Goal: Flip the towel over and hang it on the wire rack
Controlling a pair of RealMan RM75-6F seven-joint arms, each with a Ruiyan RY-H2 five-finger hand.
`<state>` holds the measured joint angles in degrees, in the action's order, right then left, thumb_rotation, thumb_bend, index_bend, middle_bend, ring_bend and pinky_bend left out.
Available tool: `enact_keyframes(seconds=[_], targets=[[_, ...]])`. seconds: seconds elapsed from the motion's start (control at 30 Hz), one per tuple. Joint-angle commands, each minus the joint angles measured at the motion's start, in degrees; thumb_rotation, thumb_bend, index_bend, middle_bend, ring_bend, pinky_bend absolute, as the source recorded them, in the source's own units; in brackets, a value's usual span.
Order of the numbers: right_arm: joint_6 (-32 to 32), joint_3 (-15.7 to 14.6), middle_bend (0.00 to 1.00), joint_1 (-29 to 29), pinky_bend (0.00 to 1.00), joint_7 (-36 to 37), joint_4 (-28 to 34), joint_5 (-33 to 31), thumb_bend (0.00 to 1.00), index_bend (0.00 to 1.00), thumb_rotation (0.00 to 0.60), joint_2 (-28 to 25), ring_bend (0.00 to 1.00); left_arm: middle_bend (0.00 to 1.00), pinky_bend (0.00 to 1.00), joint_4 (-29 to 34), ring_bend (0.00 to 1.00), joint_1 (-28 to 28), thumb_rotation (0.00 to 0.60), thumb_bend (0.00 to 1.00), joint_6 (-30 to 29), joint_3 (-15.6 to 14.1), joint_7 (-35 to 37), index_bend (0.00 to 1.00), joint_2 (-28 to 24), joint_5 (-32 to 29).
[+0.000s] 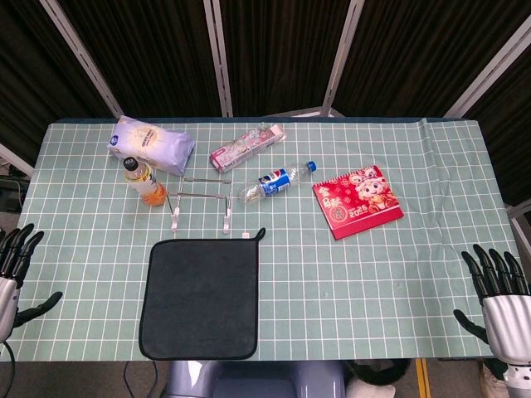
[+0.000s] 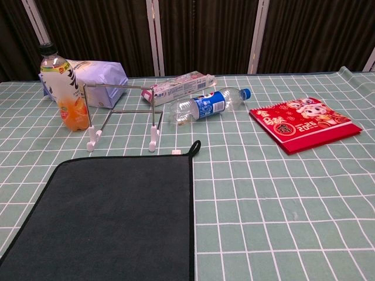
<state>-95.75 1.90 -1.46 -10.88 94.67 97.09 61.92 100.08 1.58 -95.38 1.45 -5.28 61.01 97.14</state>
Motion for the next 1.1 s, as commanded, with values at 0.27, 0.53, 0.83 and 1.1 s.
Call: enact_keyframes(seconds=[0.27, 0.53, 0.83, 1.1], targets=[[0.2, 0.1, 0.0, -0.2, 0.0, 0.2, 0.7, -0.7, 0.0, 0.05, 0.6, -0.3, 0.0, 0.0, 0.0, 0.2, 0.0, 3.6, 0.6, 0.0, 5.7, -0.8, -1.9, 0.0, 1.1, 2.7], [1.8, 1.2, 0.0, 0.3, 0.0, -0.8, 1.5, -3.8, 0.0, 0.05, 0.6, -0.4, 0.0, 0.0, 0.0, 3.2, 0.0, 16.5, 0.6, 0.0, 24.0, 1.1, -10.6, 0.0, 5.3, 7.7], [5.7, 3.6, 0.0, 1.6, 0.0, -1.4, 0.3, -11.0, 0.0, 0.04, 0.6, 0.2, 0.0, 0.0, 0.0, -1.7, 0.0, 33.3, 0.6, 0.0, 47.8, 5.2, -22.3, 0.07, 19.9, 3.1], [7.4, 3.9, 0.0, 2.0, 0.0, -2.6, 0.4, -13.8, 0.0, 0.05, 0.6, 0.5, 0.0, 0.0, 0.0, -11.1, 0.0, 40.4, 0.6, 0.28, 52.1, 3.1, -17.4, 0.28, 26.9, 5.0]])
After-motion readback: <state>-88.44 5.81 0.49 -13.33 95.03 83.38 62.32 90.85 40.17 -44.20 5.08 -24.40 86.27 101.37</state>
